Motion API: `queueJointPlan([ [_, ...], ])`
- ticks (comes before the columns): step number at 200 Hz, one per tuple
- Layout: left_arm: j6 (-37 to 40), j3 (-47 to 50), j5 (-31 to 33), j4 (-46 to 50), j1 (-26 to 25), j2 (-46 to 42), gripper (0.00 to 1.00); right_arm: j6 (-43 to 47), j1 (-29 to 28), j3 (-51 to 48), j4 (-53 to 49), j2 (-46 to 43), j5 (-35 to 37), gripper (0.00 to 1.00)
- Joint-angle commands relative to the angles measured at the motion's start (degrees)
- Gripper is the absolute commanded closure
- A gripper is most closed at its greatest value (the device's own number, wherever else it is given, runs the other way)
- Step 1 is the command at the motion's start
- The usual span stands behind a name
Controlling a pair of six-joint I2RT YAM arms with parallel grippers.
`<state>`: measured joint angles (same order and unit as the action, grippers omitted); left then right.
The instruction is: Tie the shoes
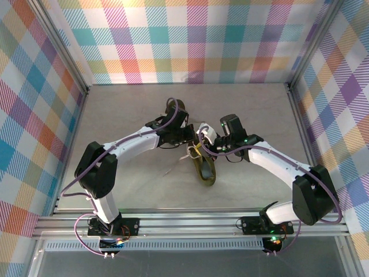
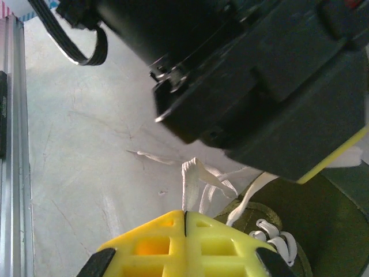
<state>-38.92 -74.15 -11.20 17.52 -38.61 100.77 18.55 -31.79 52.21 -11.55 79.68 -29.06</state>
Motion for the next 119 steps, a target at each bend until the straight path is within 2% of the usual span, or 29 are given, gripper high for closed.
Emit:
queueJointPlan([
  [1, 2.75, 2.04, -4.05, -2.91, -0.65, 0.08, 1.00, 1.32, 0.63, 0.67, 2.18, 0.66, 0.79, 1.00],
  [28, 2.44, 4.10, -4.95, -4.23, -0.64, -0.61, 1.00, 0.41, 1.85, 0.20, 4.46, 2.83, 2.97, 0.99],
  [73, 0.24, 7.73, -6.76, -8.12, -0.46, -1.69, 1.00, -0.57, 2.35, 1.33, 3.86, 6.88, 2.58, 0.92],
  [86, -0.67, 8.46, -7.55, -9.21, -0.12, -1.98, 1.00, -1.67, 2.59, 0.83, 4.76, 6.85, 3.28, 0.87],
  [97, -1.30, 9.05, -8.53, -10.23, 0.16, -2.08, 1.00, -2.96, 2.70, 0.66, 5.16, 6.37, 4.11, 0.78],
  [119, -1.83, 9.87, -9.52, -11.42, 0.31, -2.27, 1.00, -6.42, 2.79, 0.05, 5.47, 4.24, 5.44, 0.71],
])
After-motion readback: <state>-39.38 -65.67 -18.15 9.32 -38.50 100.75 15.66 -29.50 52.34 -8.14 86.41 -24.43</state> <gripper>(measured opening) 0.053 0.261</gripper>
